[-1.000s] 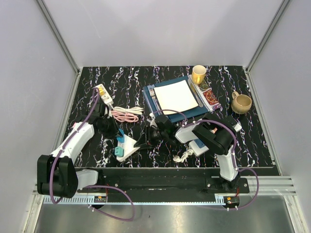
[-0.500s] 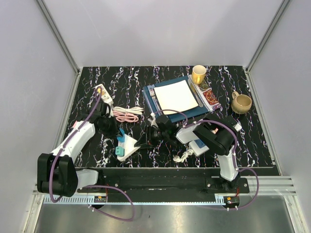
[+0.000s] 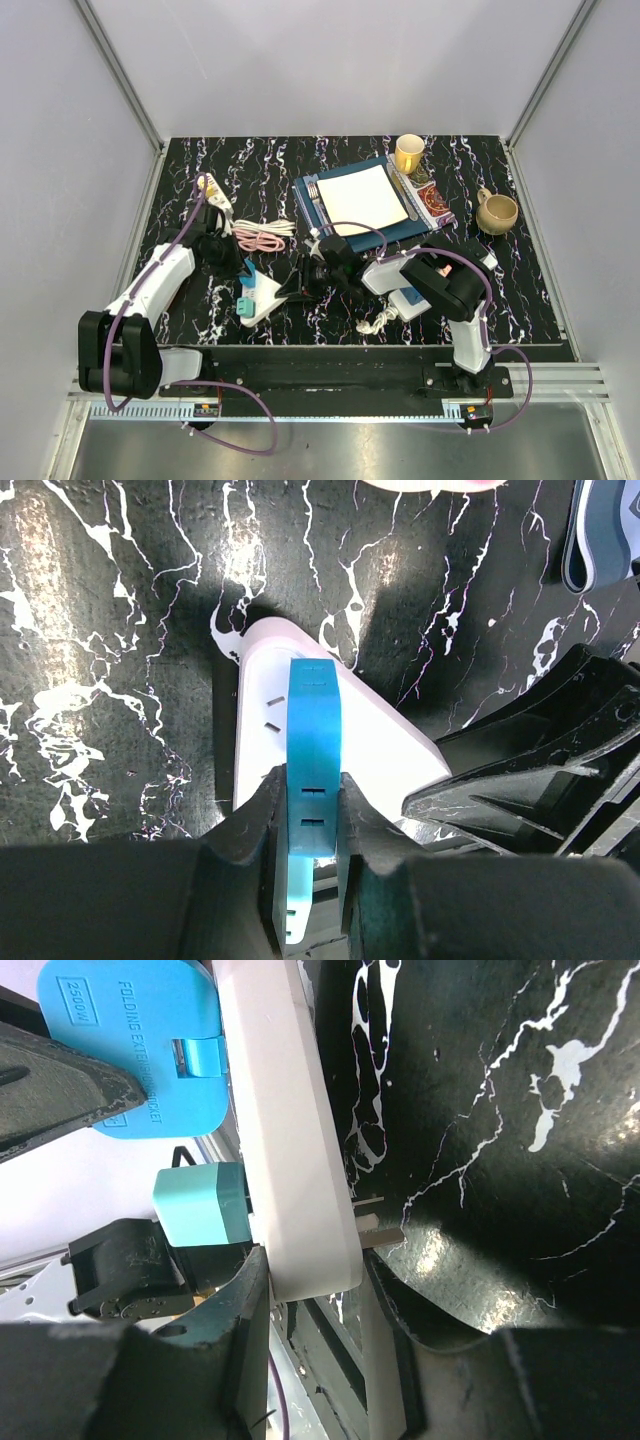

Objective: Pull the plug off the socket

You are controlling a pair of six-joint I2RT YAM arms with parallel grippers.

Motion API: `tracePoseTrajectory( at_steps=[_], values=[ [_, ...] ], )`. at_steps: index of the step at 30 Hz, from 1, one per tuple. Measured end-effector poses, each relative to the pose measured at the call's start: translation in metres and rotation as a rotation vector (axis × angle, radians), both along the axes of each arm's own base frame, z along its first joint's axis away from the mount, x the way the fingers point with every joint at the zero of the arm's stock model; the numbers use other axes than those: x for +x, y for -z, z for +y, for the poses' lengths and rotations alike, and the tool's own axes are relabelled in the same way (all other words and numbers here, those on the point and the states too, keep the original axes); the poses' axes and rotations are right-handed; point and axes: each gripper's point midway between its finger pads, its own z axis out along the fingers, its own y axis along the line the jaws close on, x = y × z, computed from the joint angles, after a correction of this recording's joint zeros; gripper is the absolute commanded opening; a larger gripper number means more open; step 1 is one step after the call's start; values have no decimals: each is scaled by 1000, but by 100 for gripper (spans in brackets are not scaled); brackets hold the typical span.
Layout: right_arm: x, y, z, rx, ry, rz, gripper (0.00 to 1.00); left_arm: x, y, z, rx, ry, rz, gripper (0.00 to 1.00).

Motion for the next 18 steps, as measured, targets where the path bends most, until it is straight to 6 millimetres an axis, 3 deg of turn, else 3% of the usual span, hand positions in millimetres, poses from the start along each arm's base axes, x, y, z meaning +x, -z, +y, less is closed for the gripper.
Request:
tracePoseTrajectory(
  at_steps=[18],
  values=[
    [7, -1, 2, 9, 57, -18, 0, 6, -8, 1, 51, 16, -33, 0]
  ],
)
